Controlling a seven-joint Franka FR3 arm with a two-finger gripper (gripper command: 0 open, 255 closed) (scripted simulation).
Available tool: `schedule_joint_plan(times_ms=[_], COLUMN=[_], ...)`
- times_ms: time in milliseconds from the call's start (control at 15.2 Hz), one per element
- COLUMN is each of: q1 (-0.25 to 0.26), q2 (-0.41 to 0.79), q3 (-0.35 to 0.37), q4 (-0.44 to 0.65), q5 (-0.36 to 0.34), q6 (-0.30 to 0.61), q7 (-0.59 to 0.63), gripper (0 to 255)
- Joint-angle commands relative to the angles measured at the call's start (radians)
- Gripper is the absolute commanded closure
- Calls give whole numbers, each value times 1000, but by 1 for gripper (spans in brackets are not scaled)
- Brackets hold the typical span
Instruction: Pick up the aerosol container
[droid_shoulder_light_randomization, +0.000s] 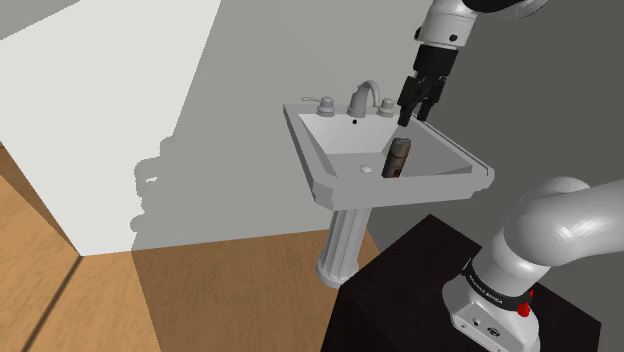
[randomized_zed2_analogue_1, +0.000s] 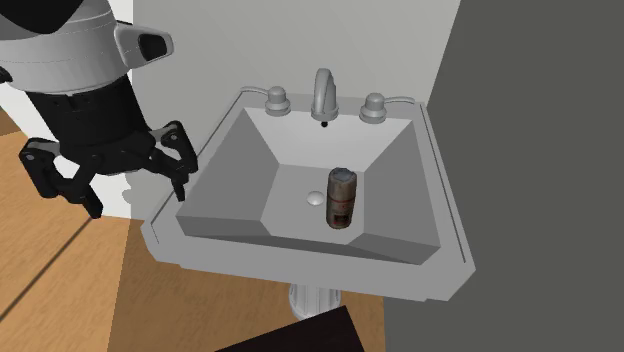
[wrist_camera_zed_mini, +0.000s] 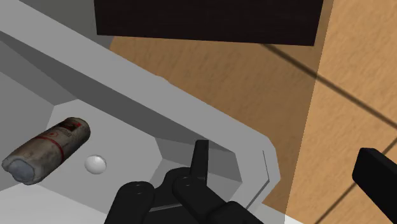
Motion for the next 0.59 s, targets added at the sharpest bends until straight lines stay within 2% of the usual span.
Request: schedule_joint_plan(times_ms=[0, 528], q1=[0, -74], q2=[0, 142], q3=[0, -97], q4=[0, -41], q5=[0, -98], q6=[0, 173], q7=[0, -105], gripper=[0, 0])
